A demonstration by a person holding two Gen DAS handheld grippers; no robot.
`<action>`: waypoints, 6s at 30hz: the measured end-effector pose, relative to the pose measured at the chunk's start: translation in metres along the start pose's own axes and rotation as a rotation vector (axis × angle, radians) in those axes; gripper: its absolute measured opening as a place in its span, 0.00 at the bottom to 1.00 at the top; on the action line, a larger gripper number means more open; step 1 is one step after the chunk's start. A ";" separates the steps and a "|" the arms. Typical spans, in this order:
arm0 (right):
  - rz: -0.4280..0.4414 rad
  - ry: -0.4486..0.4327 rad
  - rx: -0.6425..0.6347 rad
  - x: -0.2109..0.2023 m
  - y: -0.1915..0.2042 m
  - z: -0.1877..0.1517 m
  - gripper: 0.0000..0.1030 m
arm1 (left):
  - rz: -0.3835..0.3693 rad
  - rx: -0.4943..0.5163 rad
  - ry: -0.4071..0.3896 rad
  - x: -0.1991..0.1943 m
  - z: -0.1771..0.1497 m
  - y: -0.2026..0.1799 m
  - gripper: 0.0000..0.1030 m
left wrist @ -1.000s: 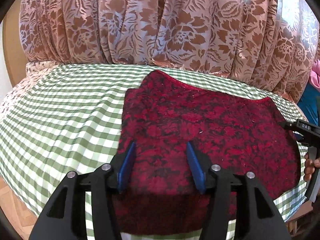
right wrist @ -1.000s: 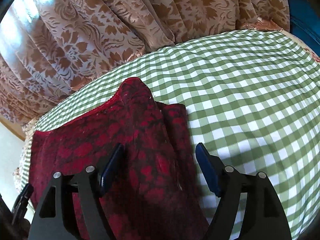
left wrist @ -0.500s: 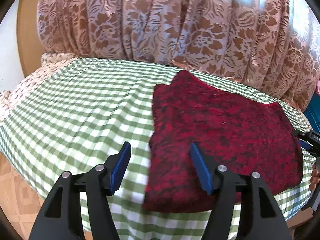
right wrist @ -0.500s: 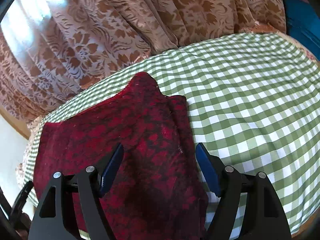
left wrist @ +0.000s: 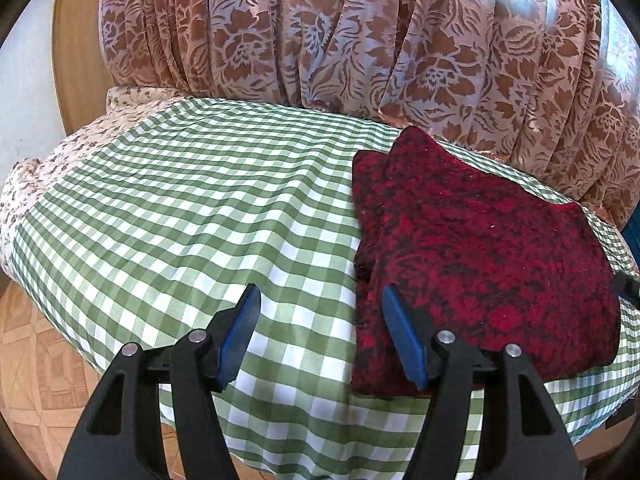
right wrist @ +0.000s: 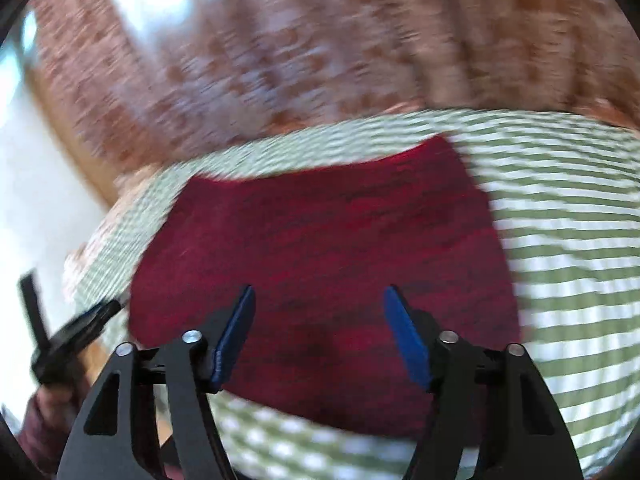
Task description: Fold small clothes
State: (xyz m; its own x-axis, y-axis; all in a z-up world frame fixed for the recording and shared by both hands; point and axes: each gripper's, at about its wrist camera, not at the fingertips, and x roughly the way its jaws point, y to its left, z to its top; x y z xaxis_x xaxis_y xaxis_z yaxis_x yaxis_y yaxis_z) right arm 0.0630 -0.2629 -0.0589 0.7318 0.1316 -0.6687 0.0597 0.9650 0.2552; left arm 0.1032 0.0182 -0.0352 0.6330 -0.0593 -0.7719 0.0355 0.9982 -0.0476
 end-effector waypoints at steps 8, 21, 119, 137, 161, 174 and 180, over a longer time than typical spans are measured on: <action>0.139 0.160 -0.158 0.043 0.072 -0.030 0.55 | 0.011 -0.015 0.013 0.001 -0.001 0.005 0.61; 0.060 0.176 -0.314 0.062 0.092 -0.058 0.13 | -0.167 -0.092 0.121 0.015 -0.004 0.017 0.10; 0.386 0.057 0.110 0.013 0.068 0.053 0.31 | -0.631 -0.061 0.278 0.070 0.039 -0.113 0.23; 0.165 0.145 -0.250 0.085 0.189 0.031 0.31 | -0.680 -0.327 0.234 0.056 0.041 0.045 0.10; 0.112 -0.001 -0.610 0.091 0.219 -0.035 0.62 | -0.640 -0.009 0.275 0.048 0.131 -0.032 0.15; 0.356 0.033 -0.348 0.007 0.125 -0.005 0.65 | -0.563 0.038 0.253 0.022 0.141 -0.024 0.13; 0.154 0.038 -0.501 0.058 0.163 -0.020 0.59 | -0.379 0.031 0.269 0.025 0.131 -0.001 0.00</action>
State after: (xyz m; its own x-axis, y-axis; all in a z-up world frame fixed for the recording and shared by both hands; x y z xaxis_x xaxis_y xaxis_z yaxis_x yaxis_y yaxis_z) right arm 0.1013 -0.0933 -0.0700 0.6810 0.2797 -0.6767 -0.3857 0.9226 -0.0068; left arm 0.2202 0.0159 0.0285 0.3477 -0.4147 -0.8409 0.2515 0.9052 -0.3425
